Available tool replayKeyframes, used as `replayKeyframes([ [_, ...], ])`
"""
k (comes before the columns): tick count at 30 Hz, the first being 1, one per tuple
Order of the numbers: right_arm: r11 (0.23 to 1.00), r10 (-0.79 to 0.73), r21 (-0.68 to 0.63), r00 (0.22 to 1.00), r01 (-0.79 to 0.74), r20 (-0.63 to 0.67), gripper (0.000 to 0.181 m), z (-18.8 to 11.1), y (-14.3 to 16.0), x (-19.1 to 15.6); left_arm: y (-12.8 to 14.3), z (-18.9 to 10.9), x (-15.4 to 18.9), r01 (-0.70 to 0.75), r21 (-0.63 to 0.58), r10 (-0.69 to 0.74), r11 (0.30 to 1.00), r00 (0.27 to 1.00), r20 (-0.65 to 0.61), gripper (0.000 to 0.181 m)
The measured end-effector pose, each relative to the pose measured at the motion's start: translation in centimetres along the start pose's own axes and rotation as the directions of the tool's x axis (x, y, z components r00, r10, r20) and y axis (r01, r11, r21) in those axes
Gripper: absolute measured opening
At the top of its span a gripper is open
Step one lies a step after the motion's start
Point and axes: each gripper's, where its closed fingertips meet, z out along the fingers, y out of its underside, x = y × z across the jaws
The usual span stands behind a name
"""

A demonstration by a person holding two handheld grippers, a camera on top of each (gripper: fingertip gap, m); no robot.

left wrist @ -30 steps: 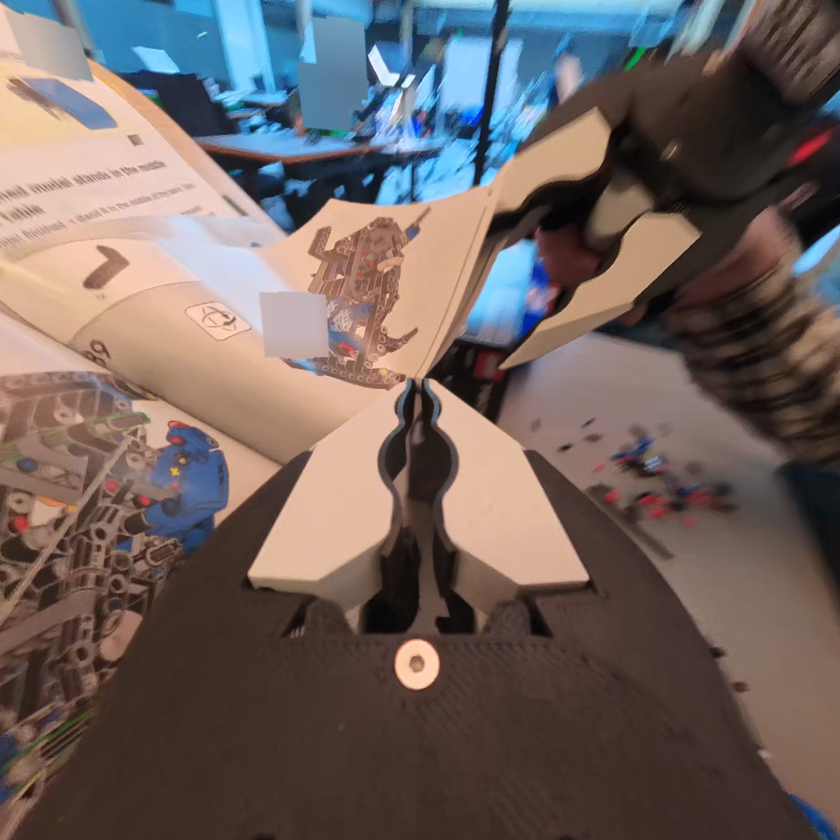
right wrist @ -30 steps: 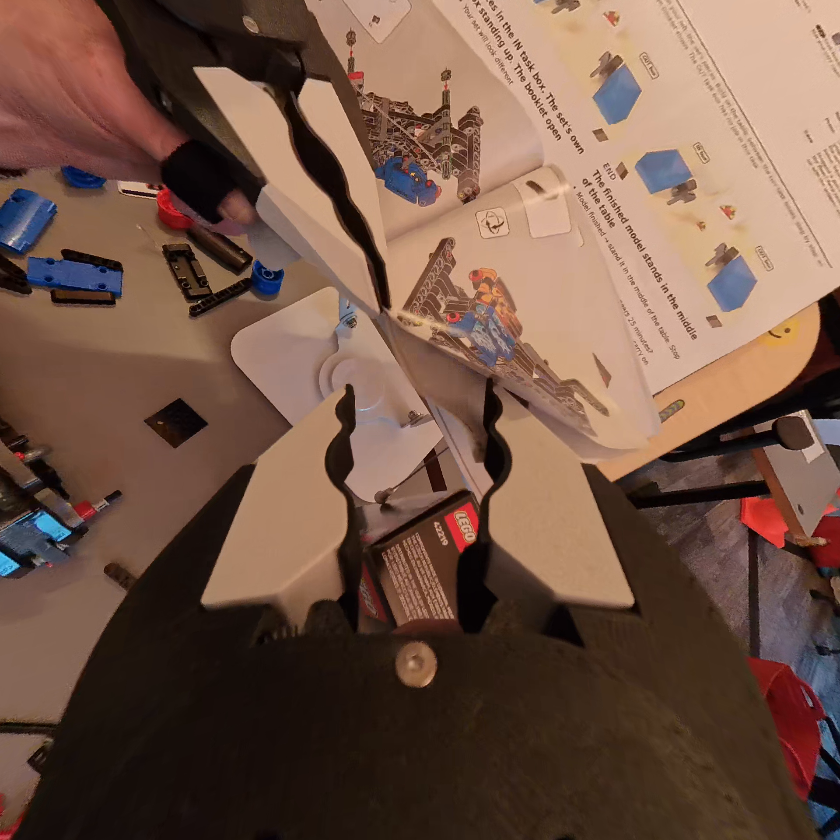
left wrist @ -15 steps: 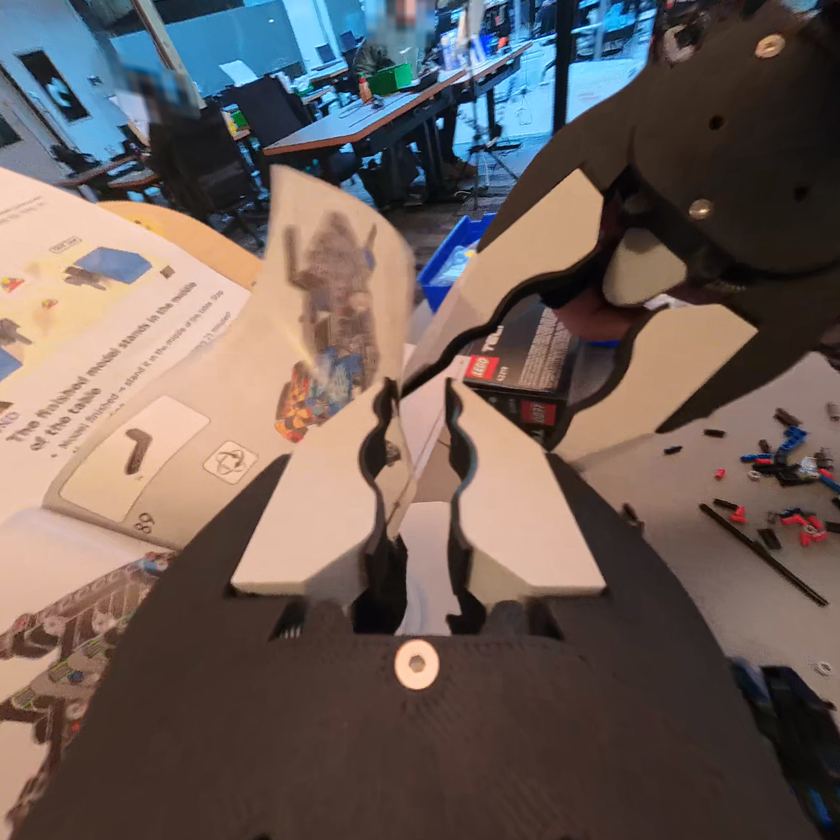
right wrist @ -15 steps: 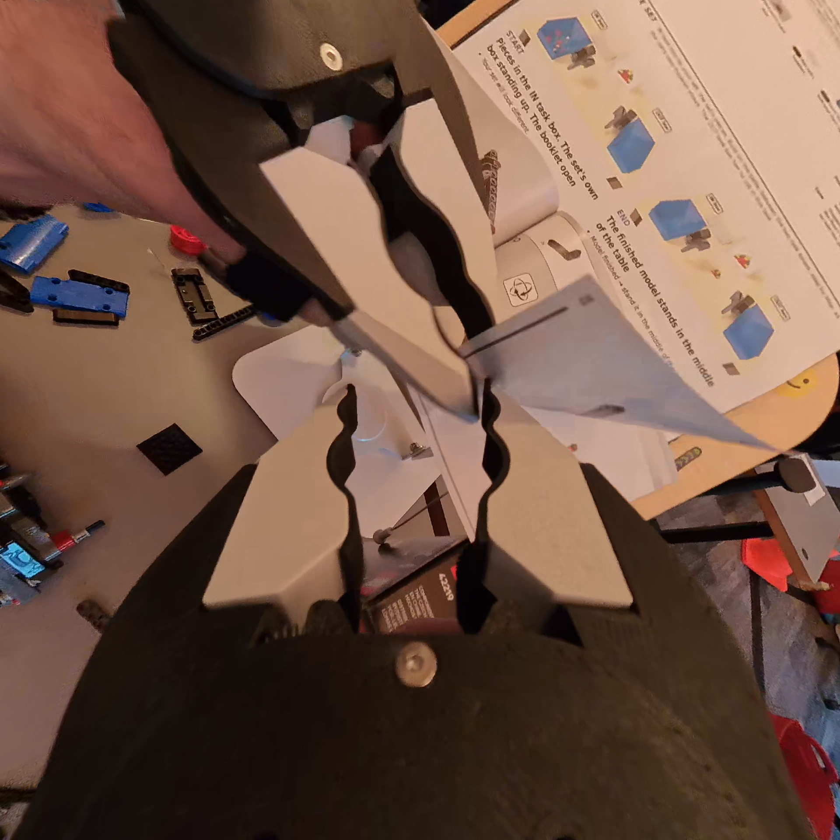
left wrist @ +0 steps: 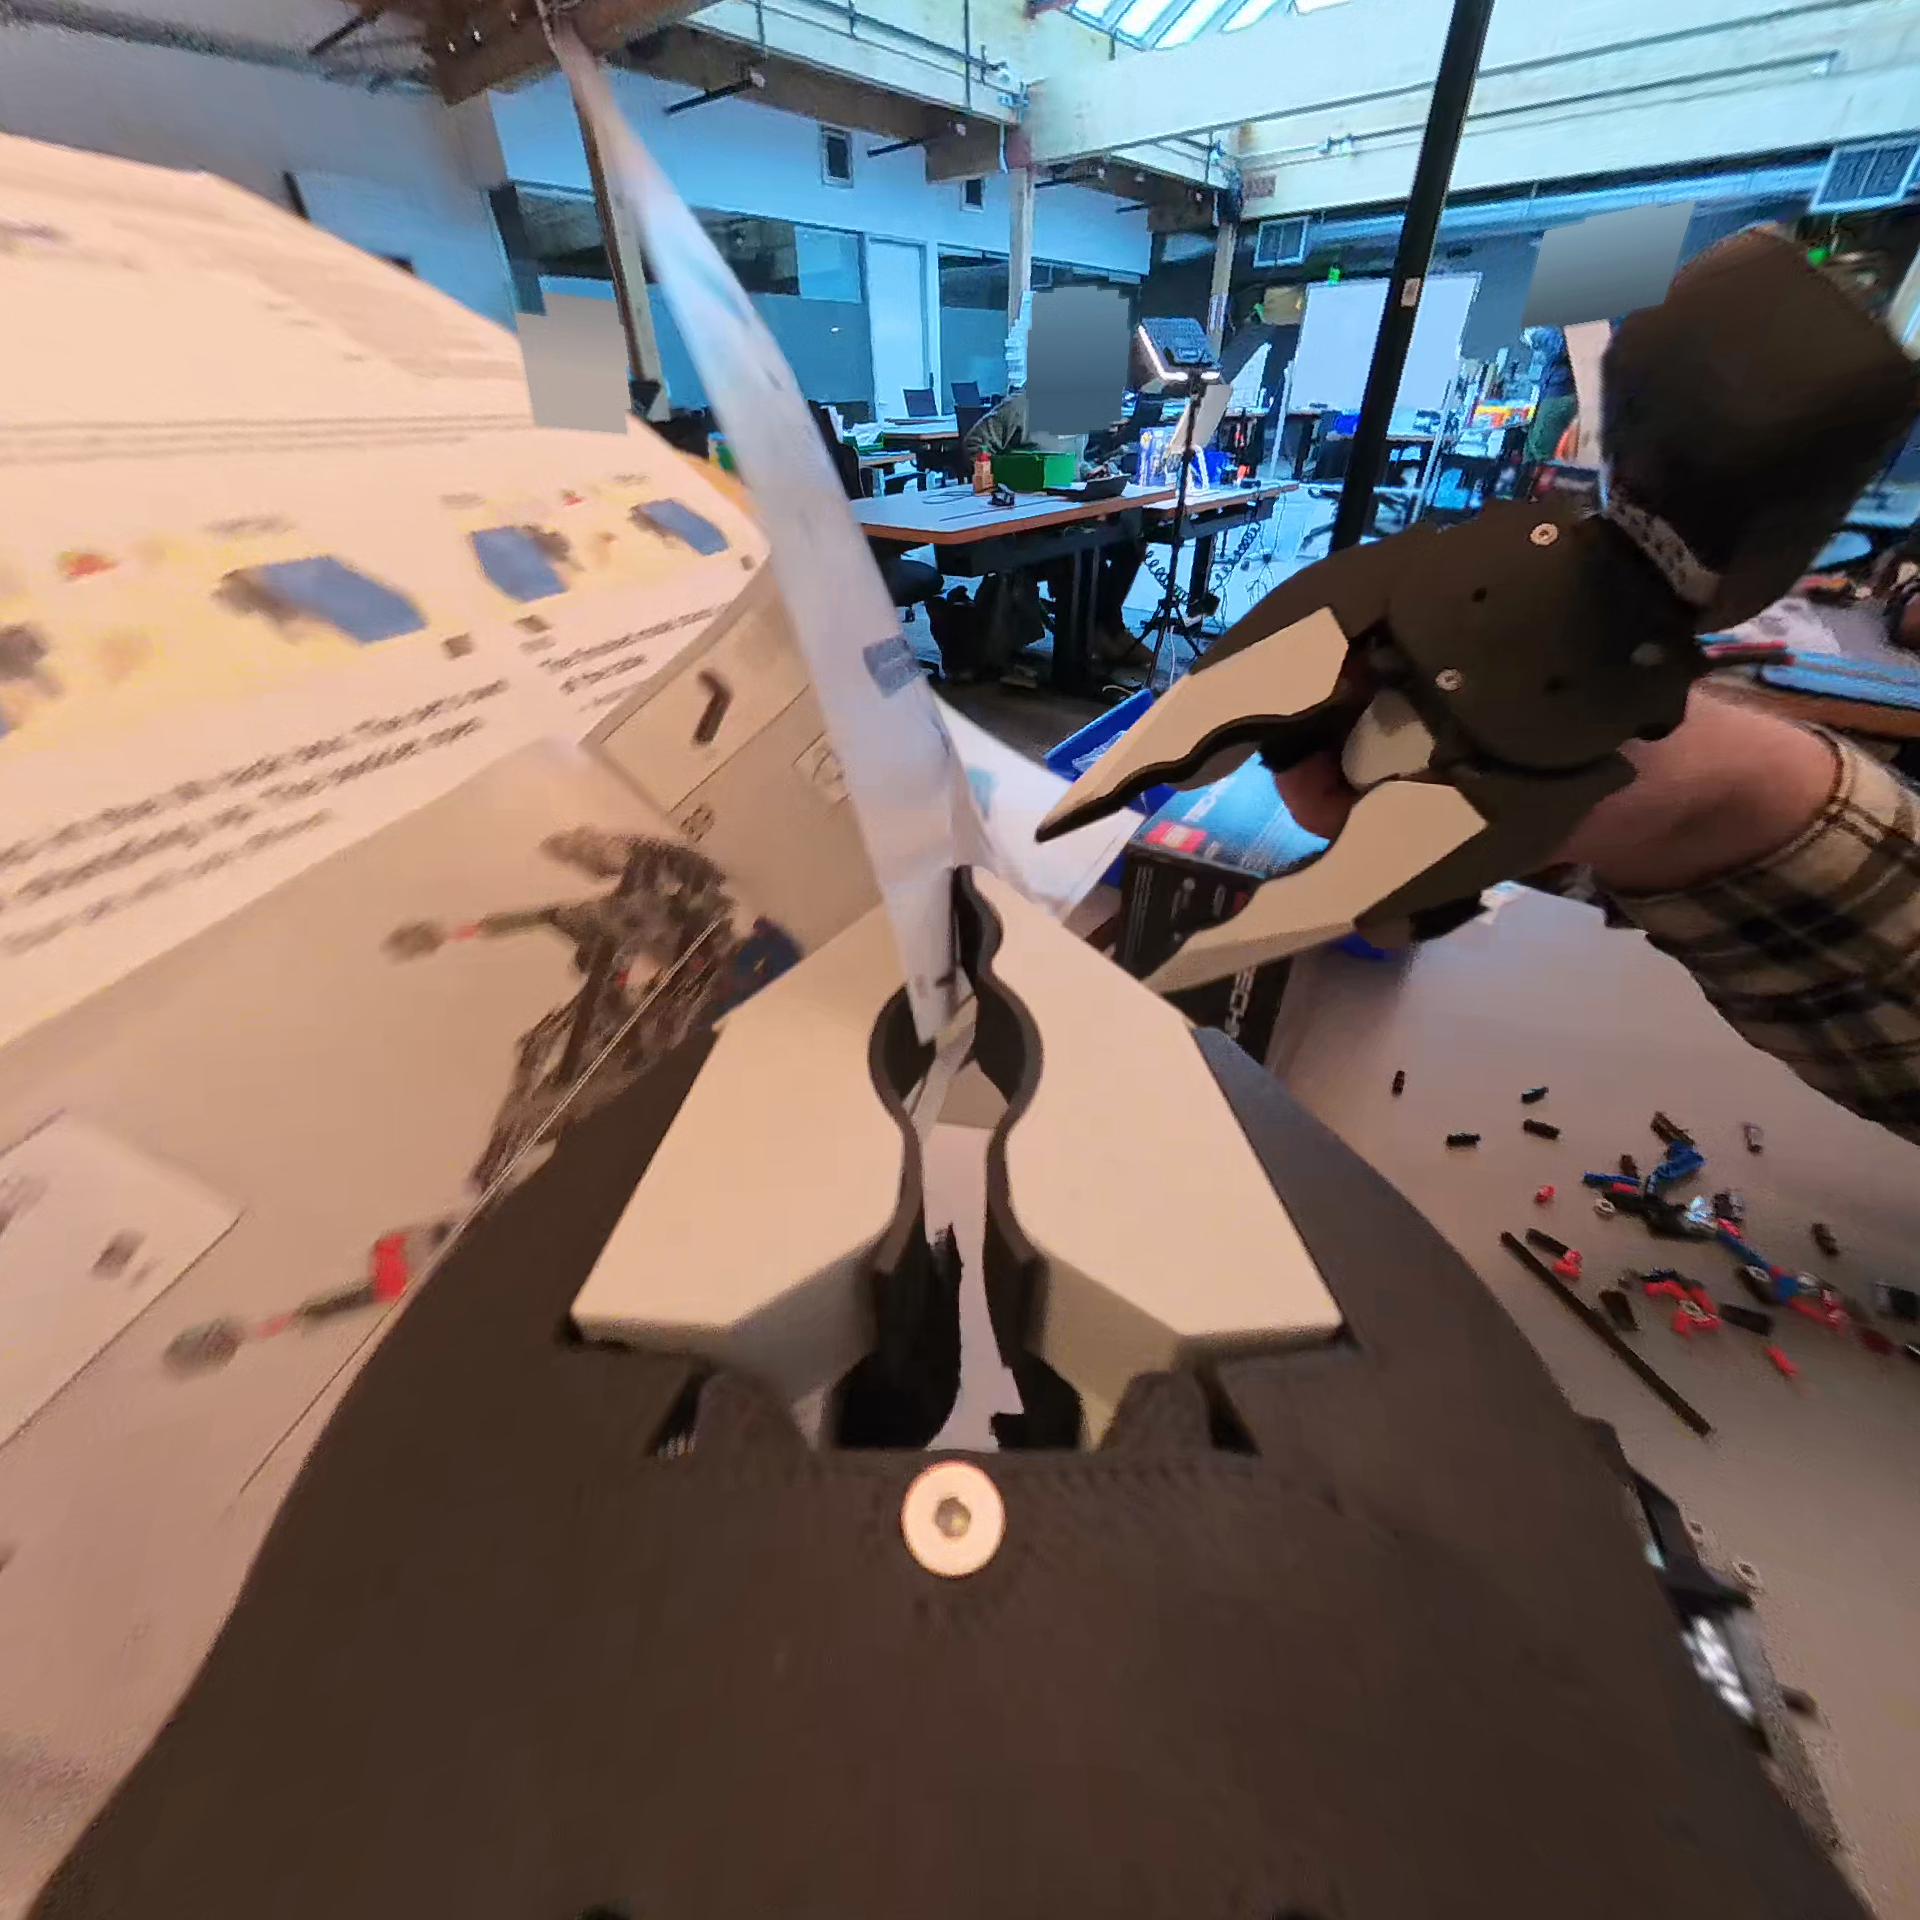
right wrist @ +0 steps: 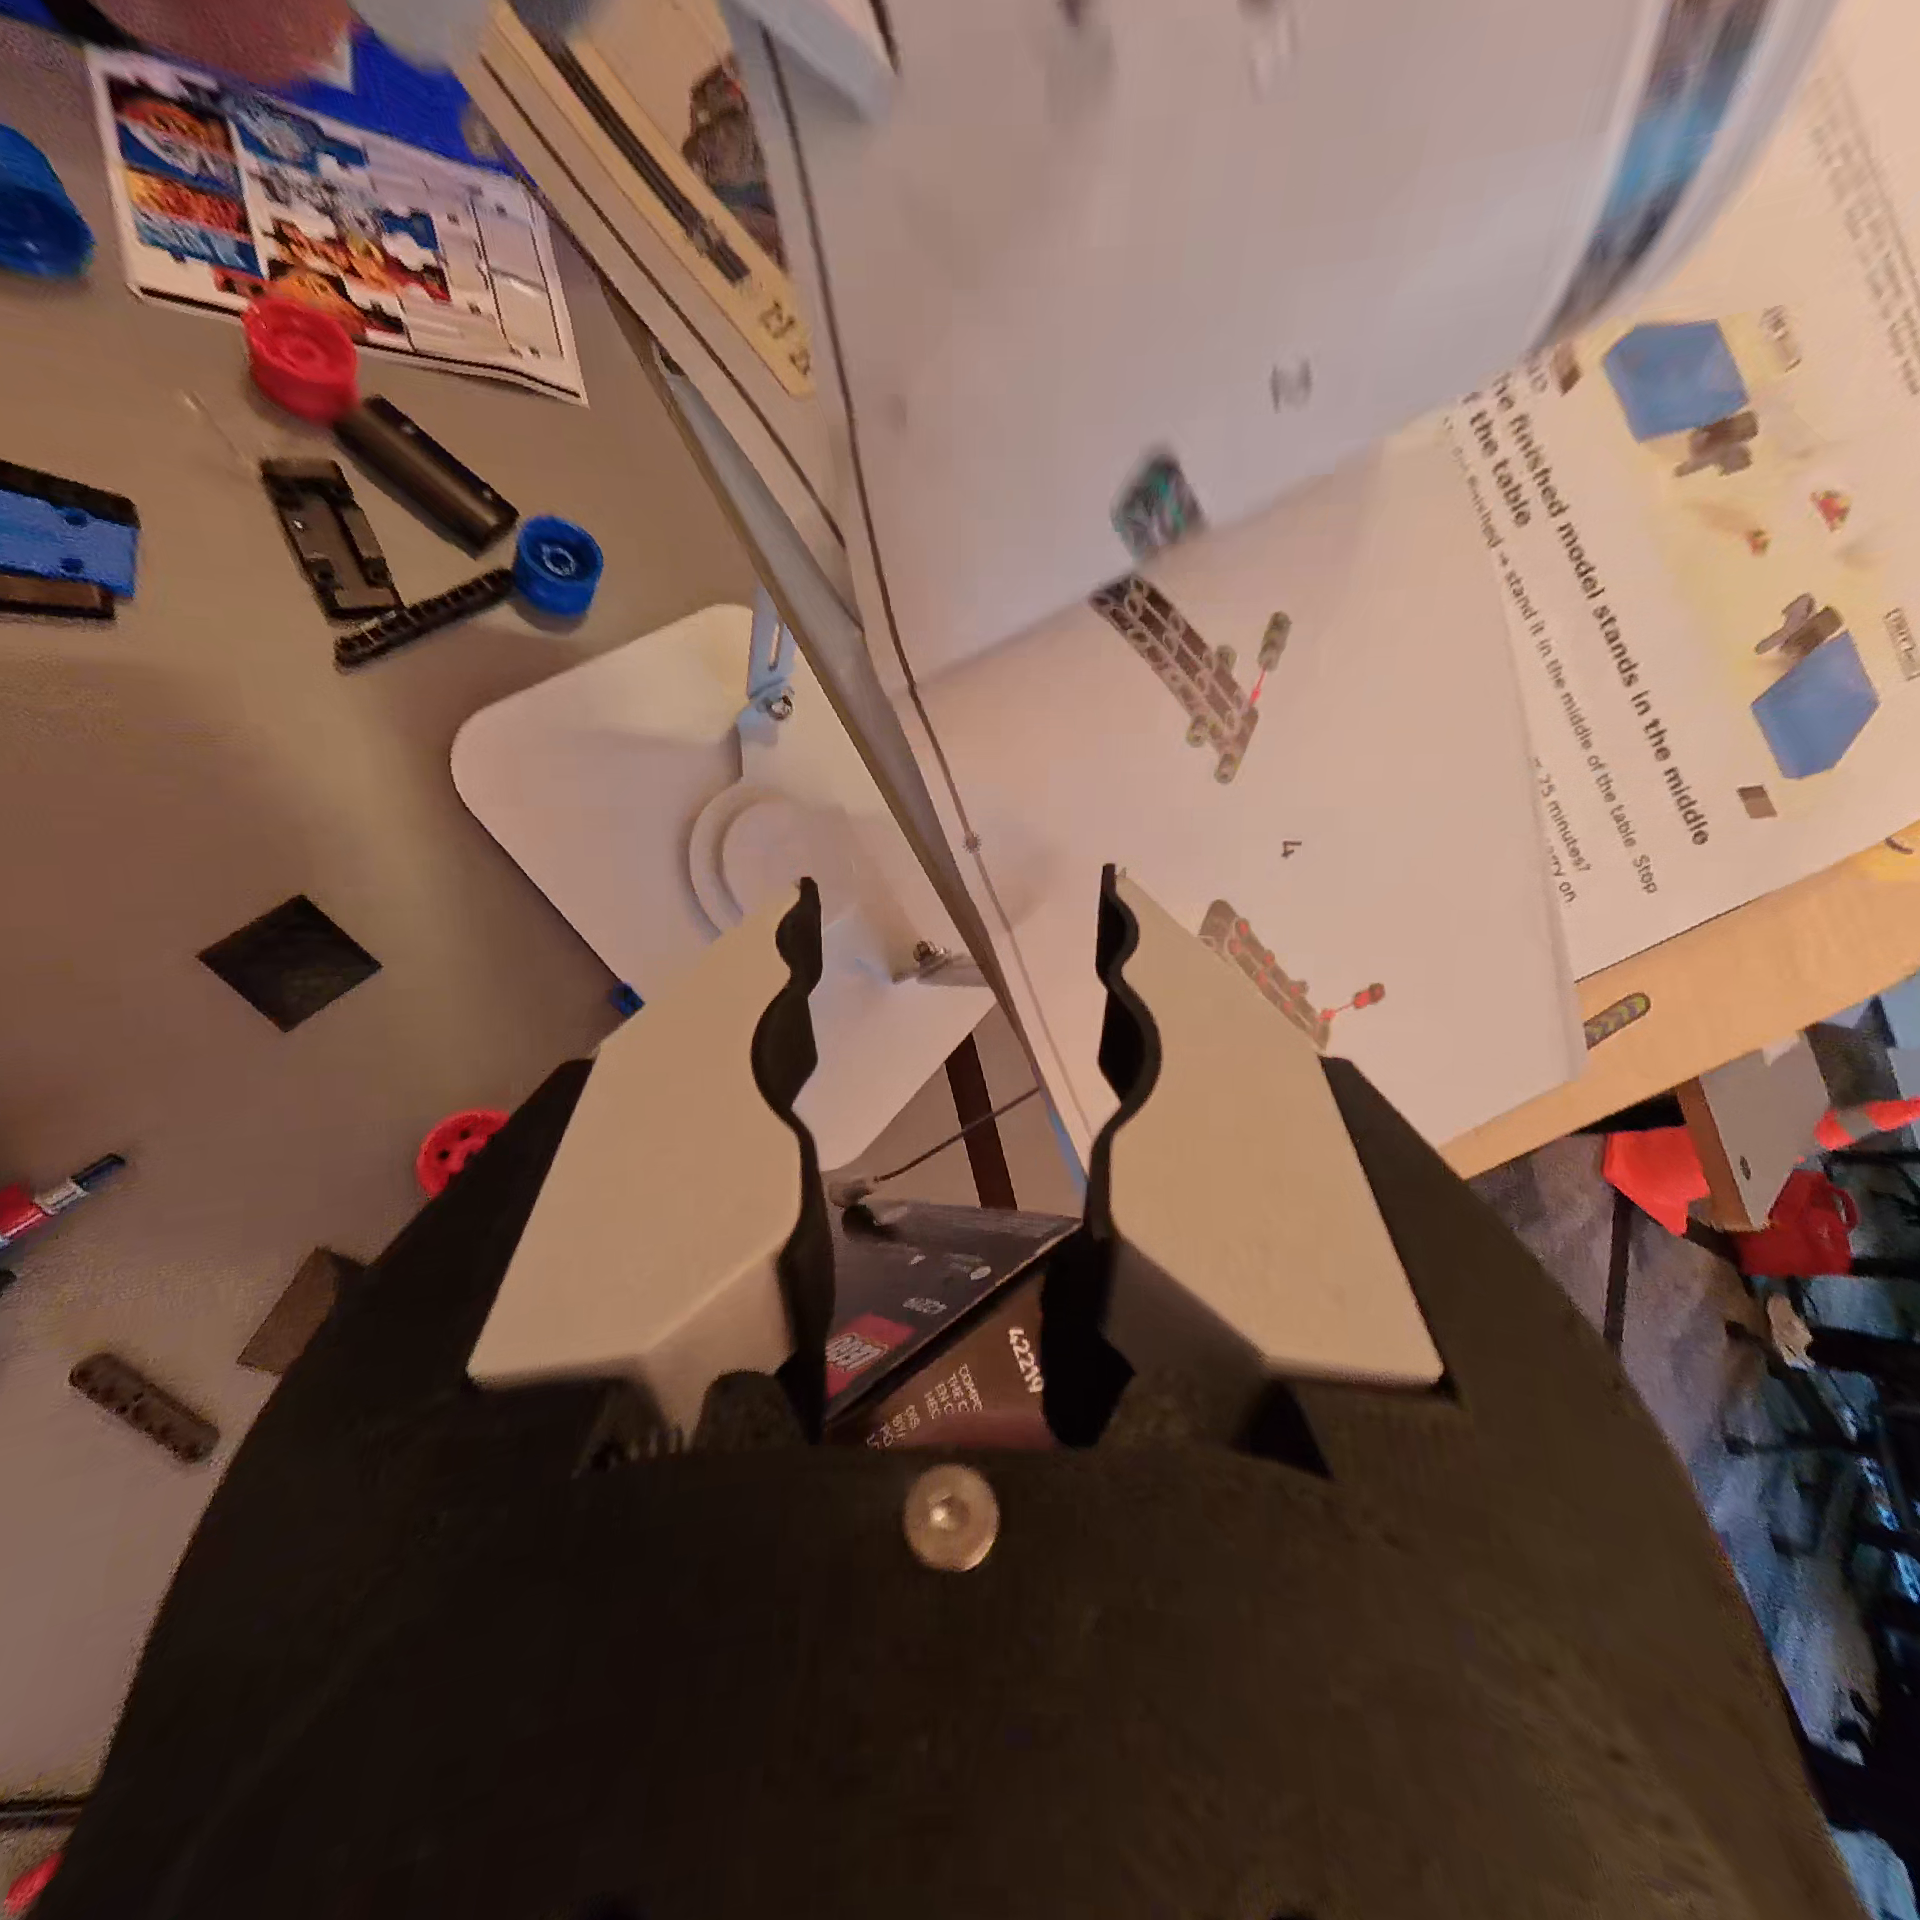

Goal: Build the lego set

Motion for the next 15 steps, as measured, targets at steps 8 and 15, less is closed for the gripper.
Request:
replayKeyframes([
  [8,0.998,-0.058,0.024,0.998,0.058,-0.012,0.048,0.7,-2.9,-1.0,4.1,-6.4,-4.6,0.110,-0.112,-0.107,0.988,0.994,0.034,0.014],
  [15,0.986,-0.129,-0.114,0.991,0.125,-0.030,0.035,4.2,-2.4,-0.9,5.5,-9.1,-8.1,0.173,-0.118,-0.156,0.978,0.978,0.141,0.020],
])
